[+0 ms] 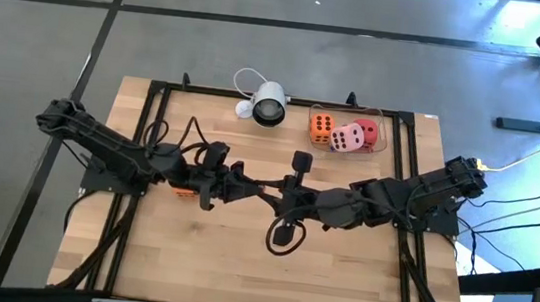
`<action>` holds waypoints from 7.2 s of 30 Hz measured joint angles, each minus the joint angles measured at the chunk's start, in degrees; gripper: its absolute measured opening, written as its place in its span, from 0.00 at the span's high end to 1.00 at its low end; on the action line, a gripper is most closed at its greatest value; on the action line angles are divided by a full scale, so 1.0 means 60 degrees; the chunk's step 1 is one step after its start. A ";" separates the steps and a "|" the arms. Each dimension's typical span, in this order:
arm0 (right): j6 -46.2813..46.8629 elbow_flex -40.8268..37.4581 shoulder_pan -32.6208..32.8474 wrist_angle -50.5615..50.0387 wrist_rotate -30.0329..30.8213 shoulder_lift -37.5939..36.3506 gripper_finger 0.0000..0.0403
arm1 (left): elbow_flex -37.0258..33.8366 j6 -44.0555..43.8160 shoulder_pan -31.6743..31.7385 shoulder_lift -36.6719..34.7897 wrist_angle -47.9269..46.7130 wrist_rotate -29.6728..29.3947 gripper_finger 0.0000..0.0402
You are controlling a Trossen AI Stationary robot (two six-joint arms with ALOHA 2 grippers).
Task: Pick & Place Dice
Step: Put the small orange dice into the transparent container, then put the large orange dice into the transparent container
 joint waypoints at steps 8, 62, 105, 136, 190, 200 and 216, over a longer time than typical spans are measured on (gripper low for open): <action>0.0035 0.0004 0.0011 0.0000 0.0064 -0.0033 0.87 | 0.0000 -0.0013 0.0000 0.0000 0.0025 -0.0051 0.74; 0.5015 0.2134 -0.4788 -1.0614 -0.2705 -0.1137 0.87 | -0.0015 0.1537 -0.2776 -0.2665 -0.6917 -0.3965 0.88; 0.5489 -0.4790 -0.9092 -0.4473 -0.5923 0.0247 0.87 | -0.0007 0.0713 -0.3515 -0.2714 -0.8874 -0.5034 0.90; 0.5194 -0.3732 -0.8733 -0.4977 -0.5923 0.0259 0.42 | -0.0007 0.0013 -0.3490 -0.2718 -0.9826 -0.5090 0.90; 0.5751 0.3319 -0.2947 -1.0452 -0.2668 0.0240 0.93 | -0.1641 -0.2148 0.2126 -0.1143 -1.8763 0.2021 1.00; 0.5751 0.3315 -0.2887 -1.0935 -0.2747 0.0240 0.93 | -0.1510 0.0419 0.2724 -0.0596 -1.8196 0.2100 1.00; 0.5782 0.3311 -0.2769 -1.1170 -0.2750 0.0240 0.93 | -0.1508 0.1741 0.3299 0.1156 -1.3101 0.3266 1.00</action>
